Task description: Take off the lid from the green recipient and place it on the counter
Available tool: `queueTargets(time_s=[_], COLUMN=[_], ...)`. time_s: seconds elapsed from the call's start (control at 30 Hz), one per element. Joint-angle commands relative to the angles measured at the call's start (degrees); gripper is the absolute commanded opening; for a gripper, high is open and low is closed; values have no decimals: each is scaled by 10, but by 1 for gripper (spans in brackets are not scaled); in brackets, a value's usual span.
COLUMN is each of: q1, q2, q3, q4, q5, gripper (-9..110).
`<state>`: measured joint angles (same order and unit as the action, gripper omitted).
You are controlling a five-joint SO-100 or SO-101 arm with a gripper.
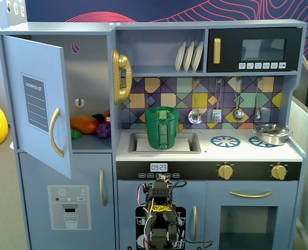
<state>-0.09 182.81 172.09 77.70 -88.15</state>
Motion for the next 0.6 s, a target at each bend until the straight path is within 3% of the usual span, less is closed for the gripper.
queueTargets(time_s=[0.0,0.4,0.57], q1=[0,7,55], q2=[-7,-7,-9], q3=[-4,-4,-88], q4=[101,96,-12], q5=[-7,-34,-75], gripper=[0,0,0])
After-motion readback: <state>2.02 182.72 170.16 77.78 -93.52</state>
